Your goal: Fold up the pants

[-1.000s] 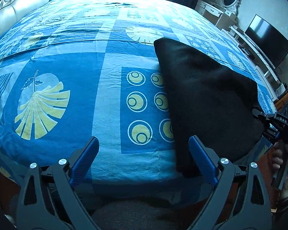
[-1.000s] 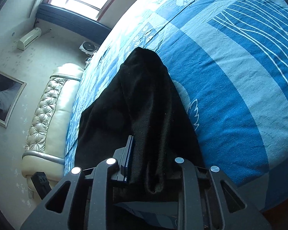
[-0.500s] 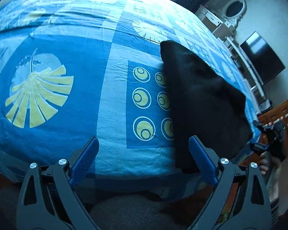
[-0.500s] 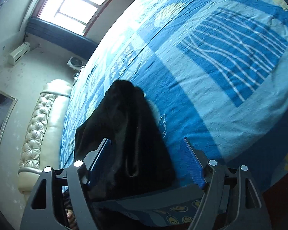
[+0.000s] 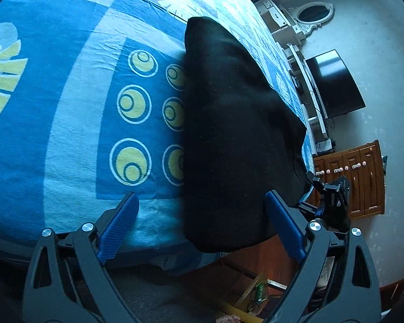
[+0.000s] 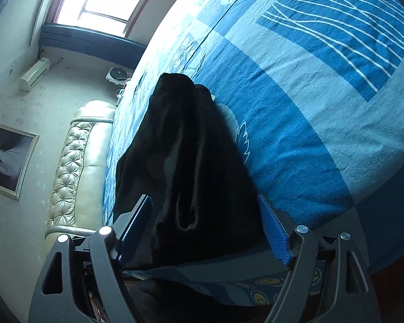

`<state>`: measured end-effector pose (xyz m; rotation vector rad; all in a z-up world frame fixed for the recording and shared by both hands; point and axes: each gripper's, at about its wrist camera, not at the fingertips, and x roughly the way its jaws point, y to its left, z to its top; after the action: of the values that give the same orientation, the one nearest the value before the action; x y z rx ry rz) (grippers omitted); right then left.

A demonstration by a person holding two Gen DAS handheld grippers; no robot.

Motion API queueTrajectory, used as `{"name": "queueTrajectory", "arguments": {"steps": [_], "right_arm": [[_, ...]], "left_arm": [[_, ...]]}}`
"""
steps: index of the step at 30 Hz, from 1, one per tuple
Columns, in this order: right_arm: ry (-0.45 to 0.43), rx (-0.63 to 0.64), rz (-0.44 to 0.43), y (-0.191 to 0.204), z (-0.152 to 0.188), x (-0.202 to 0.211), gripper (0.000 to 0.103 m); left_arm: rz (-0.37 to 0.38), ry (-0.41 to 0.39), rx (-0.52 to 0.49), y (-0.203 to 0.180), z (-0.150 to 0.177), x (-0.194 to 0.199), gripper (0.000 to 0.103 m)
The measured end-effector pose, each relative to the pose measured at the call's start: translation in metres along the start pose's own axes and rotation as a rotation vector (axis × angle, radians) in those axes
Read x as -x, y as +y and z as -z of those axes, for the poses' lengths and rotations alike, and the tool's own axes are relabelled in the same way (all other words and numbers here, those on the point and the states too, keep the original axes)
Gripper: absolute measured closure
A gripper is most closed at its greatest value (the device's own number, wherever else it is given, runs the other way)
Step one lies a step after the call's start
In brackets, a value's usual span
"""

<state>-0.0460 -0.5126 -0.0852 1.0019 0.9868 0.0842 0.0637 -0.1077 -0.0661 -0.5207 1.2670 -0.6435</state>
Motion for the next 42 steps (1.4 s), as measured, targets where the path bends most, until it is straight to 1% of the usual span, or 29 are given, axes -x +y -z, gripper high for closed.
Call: {"name": "queueTrajectory", "arguments": {"steps": [4,5,6,7,8,9,10,11,13,16,21,28,35,39,42], "right_arm": [[0.002,-0.003,-0.011,0.0,-0.002,-0.005,0.024],[0.002,-0.001,-0.014,0.002,-0.004,-0.003,0.024],[0.002,0.01,-0.009,0.003,-0.003,-0.005,0.024],[0.003,0.035,0.007,0.006,-0.002,-0.006,0.025],[0.0,0.071,0.044,0.011,0.0,-0.007,0.033],[-0.002,0.105,0.088,0.015,0.003,-0.009,0.038],[-0.004,0.129,0.116,0.018,0.004,-0.01,0.045],[-0.007,0.131,0.111,0.019,0.005,-0.011,0.05],[-0.008,0.13,0.1,0.021,0.005,-0.011,0.056],[-0.015,0.141,0.093,0.03,0.007,-0.011,0.06],[-0.005,0.163,0.086,0.043,0.015,-0.019,0.061],[0.061,0.201,0.061,0.067,0.029,-0.051,0.061],[0.143,0.267,0.033,0.1,0.051,-0.088,0.061],[0.178,0.292,0.025,0.115,0.061,-0.105,0.061],[0.191,0.298,0.026,0.119,0.062,-0.113,0.061]], "left_arm": [[0.033,0.025,0.026,-0.003,-0.003,-0.011,0.009],[0.034,0.028,0.028,-0.004,-0.004,-0.015,0.009],[0.028,0.03,0.025,-0.006,-0.004,-0.017,0.011],[0.018,0.03,0.017,-0.008,-0.004,-0.018,0.022],[0.006,0.036,0.003,-0.01,-0.004,-0.02,0.028],[-0.001,0.044,-0.007,-0.011,-0.004,-0.022,0.041],[0.002,0.052,-0.006,-0.012,-0.005,-0.024,0.048],[-0.01,0.051,0.002,-0.013,-0.005,-0.025,0.05],[-0.033,0.041,-0.002,-0.018,-0.005,-0.023,0.055],[-0.07,0.022,-0.03,-0.025,-0.004,-0.018,0.061],[-0.103,-0.006,-0.032,-0.021,-0.006,-0.007,0.063],[-0.175,-0.073,-0.031,-0.001,-0.003,0.027,0.063],[-0.194,-0.138,0.047,0.038,0.005,0.068,0.063],[-0.21,-0.164,0.068,0.05,0.009,0.084,0.063],[-0.208,-0.174,0.081,0.055,0.011,0.089,0.063]]}}
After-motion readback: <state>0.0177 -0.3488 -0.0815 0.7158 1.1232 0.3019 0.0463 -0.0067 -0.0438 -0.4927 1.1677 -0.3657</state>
